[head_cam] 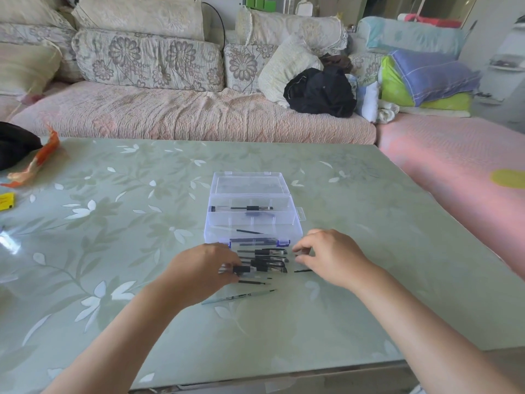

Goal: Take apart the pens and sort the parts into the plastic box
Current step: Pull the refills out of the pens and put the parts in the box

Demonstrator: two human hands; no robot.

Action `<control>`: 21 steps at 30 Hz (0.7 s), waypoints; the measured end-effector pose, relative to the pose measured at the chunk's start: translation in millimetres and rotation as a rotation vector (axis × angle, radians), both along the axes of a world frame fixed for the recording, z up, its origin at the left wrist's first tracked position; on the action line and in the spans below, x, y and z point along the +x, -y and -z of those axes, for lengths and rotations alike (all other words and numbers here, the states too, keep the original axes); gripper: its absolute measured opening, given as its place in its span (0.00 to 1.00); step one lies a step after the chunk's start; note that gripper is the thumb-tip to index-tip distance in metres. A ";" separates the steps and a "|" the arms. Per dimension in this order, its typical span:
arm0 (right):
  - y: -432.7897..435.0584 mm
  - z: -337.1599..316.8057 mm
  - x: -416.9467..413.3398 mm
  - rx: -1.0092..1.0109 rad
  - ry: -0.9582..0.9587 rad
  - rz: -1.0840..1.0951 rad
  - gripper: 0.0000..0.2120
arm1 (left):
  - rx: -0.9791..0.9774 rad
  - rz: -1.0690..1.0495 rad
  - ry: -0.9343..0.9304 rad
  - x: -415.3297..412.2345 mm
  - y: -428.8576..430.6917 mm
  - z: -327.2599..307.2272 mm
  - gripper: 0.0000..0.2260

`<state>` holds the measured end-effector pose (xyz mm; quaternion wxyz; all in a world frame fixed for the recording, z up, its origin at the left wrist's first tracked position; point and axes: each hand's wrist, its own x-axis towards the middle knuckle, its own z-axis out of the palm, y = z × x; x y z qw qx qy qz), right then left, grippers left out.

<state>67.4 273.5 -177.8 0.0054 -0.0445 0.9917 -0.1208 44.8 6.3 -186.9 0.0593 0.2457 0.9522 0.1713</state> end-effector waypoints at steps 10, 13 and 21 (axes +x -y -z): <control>32.6 -26.7 -16.9 -0.097 -0.214 0.050 0.07 | 0.045 0.048 0.040 -10.5 6.3 -2.8 0.15; 51.6 -35.7 -36.1 -0.058 -0.174 0.036 0.07 | 0.114 -0.003 0.026 -16.0 12.0 -10.1 0.13; 95.8 -36.5 -90.1 0.251 0.043 -0.088 0.04 | 0.229 -0.150 0.002 -29.5 36.7 -19.0 0.09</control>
